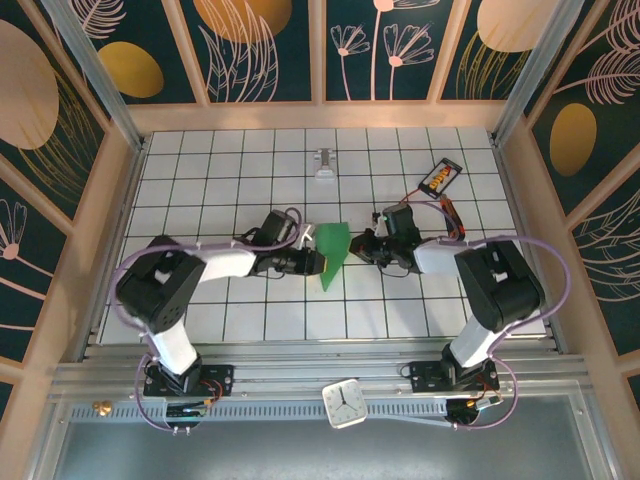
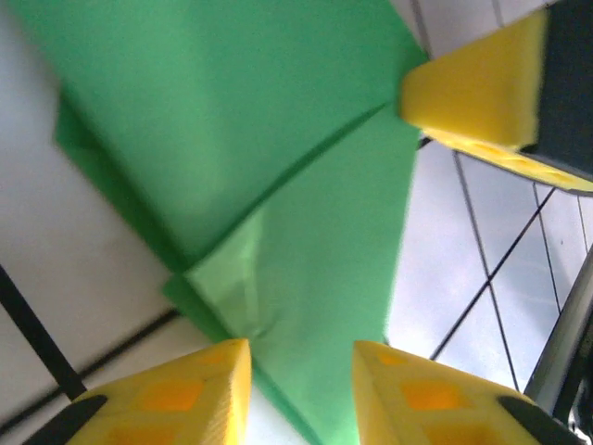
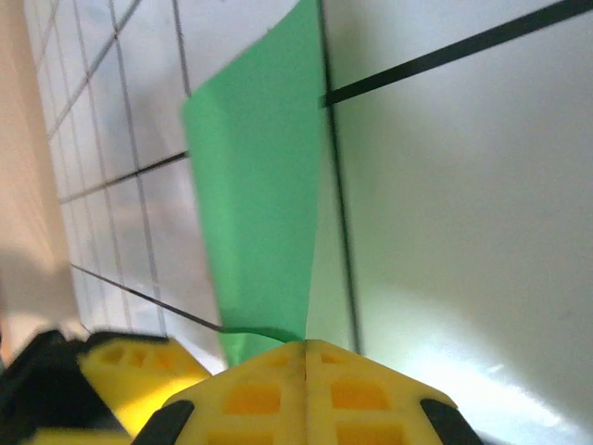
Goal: Fold a paper plane with a square sheet of paper (pick it up from the middle)
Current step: Fold the wing for the fifth time at the center of the table.
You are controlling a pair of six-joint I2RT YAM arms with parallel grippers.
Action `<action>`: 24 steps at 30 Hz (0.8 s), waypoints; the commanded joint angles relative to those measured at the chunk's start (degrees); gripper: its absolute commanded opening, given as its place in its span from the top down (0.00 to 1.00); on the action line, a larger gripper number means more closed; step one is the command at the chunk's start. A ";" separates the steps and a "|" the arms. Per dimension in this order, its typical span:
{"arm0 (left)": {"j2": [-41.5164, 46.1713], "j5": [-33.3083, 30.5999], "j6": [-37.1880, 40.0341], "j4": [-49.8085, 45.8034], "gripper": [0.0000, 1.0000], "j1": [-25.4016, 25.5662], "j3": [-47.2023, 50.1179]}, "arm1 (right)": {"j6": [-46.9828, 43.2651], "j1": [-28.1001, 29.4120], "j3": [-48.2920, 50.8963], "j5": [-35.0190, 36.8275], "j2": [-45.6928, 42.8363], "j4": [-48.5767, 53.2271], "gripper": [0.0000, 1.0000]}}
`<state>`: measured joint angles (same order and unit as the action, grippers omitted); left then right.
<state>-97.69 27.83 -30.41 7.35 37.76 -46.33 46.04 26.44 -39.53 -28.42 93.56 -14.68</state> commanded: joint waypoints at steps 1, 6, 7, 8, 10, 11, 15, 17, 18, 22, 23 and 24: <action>6.45 -11.45 -0.88 4.29 0.62 4.58 3.56 | 12.19 3.40 1.38 6.59 -4.18 -0.88 1.00; 11.55 -21.81 3.50 4.74 0.59 10.20 6.63 | 19.54 7.11 2.04 9.91 -5.63 -0.80 1.00; 12.29 -23.61 4.74 5.39 0.57 11.19 7.34 | 20.77 7.50 2.30 10.05 -5.67 -1.07 1.00; 12.66 -24.73 5.63 5.96 0.55 11.64 7.91 | 21.84 7.70 2.66 9.97 -5.80 -1.45 1.00; 12.55 -27.34 7.02 6.07 0.53 12.31 8.46 | 23.81 8.21 3.39 9.88 -6.14 -2.28 1.00; 12.23 -27.92 7.83 5.96 0.52 12.48 8.45 | 24.38 8.42 3.45 10.01 -6.18 -2.35 1.00; 10.06 -30.55 11.51 5.70 0.47 14.29 7.68 | 26.44 8.99 3.97 10.01 -6.35 -3.03 1.00; 8.77 -32.53 12.70 5.07 0.46 15.04 6.88 | 27.04 9.26 3.95 9.90 -6.12 -3.21 1.00; 8.12 -33.14 13.37 4.89 0.46 15.22 6.44 | 27.30 9.32 3.93 9.73 -6.00 -3.29 1.00; 6.06 -34.89 15.71 4.22 0.45 15.99 4.95 | 28.54 9.37 4.11 9.18 -5.75 -4.28 1.00; 5.65 -35.61 16.16 4.14 0.45 16.18 4.70 | 28.74 9.42 4.11 9.09 -5.67 -4.39 1.00; 5.11 -36.32 16.51 4.05 0.45 16.21 4.42 | 28.84 9.42 4.06 9.01 -5.75 -4.65 1.00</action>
<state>-91.29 -4.84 -17.34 11.75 53.56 -39.81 72.95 35.38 -35.94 -19.73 88.97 -17.45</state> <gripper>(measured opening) 0.549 0.057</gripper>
